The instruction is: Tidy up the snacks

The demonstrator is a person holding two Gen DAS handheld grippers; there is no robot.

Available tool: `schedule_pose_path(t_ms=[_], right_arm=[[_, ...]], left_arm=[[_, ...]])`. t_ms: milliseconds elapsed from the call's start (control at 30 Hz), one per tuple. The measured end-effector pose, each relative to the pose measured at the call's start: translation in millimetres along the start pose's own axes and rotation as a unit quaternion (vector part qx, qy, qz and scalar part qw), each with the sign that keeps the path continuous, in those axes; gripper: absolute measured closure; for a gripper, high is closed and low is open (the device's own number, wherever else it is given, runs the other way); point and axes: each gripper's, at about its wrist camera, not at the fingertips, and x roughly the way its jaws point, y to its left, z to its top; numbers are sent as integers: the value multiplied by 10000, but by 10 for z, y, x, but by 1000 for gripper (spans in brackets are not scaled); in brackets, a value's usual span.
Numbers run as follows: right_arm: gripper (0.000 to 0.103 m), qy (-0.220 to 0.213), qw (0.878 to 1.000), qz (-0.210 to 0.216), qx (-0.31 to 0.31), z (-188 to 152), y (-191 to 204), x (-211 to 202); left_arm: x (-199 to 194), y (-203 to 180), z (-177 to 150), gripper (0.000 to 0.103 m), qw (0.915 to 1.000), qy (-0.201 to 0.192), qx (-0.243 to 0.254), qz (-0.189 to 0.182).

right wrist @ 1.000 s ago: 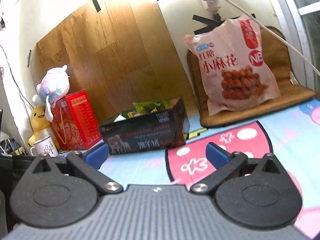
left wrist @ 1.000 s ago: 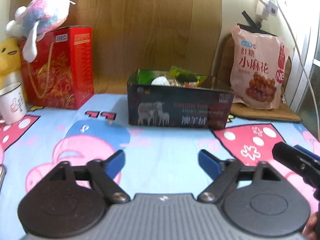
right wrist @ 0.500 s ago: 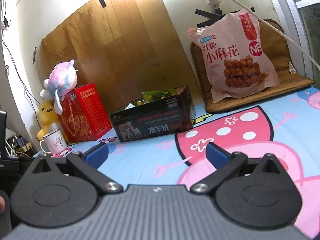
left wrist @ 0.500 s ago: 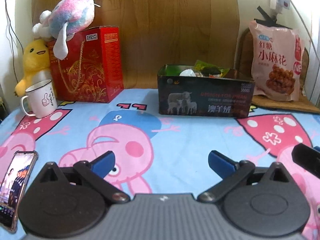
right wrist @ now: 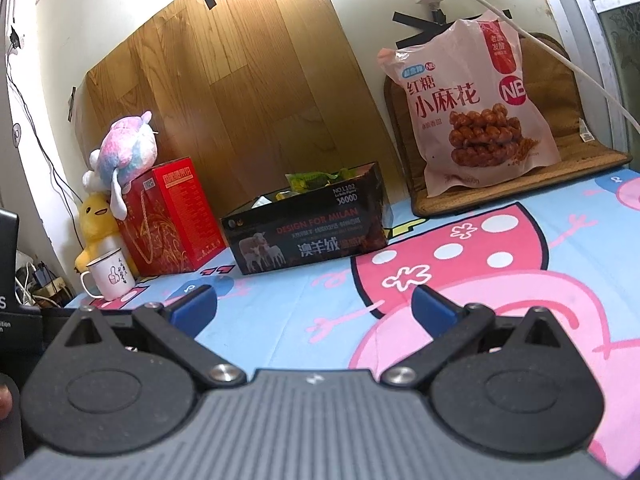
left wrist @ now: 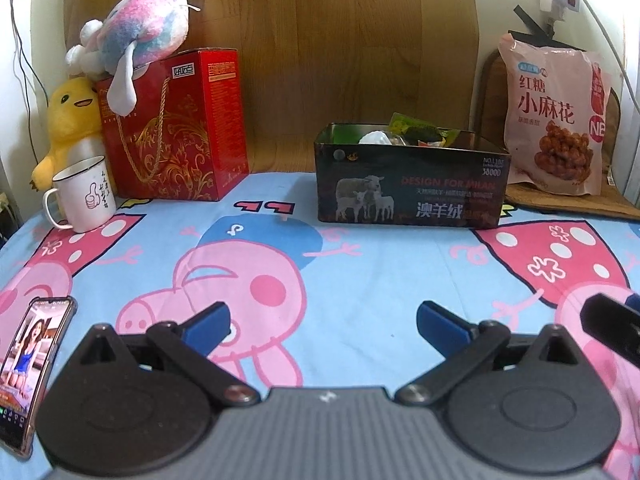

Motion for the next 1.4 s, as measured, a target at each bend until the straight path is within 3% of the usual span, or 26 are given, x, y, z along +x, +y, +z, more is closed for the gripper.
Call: schedule_pose_path(t_ms=[467, 700, 900, 1133, 1400], right_arm=[[0, -551, 9958, -96, -720, -61, 143, -104], [0, -587, 9955, -100, -733, -60, 137, -106], [0, -554, 9962, -98, -672, -59, 121, -98], [0, -524, 9970, -54, -572, -56, 94, -94], [0, -497, 9972, -43, -562, -60, 92, -92]], left_arm=[[37, -19, -20, 0, 9997, -49, 100, 212], [40, -22, -32, 0, 9995, -144, 92, 281], [-38, -28, -74, 0, 9970, -642, 92, 428], [-29, -32, -65, 0, 9982, -578, 93, 162], [-3, -65, -131, 0, 9977, -633, 158, 175]])
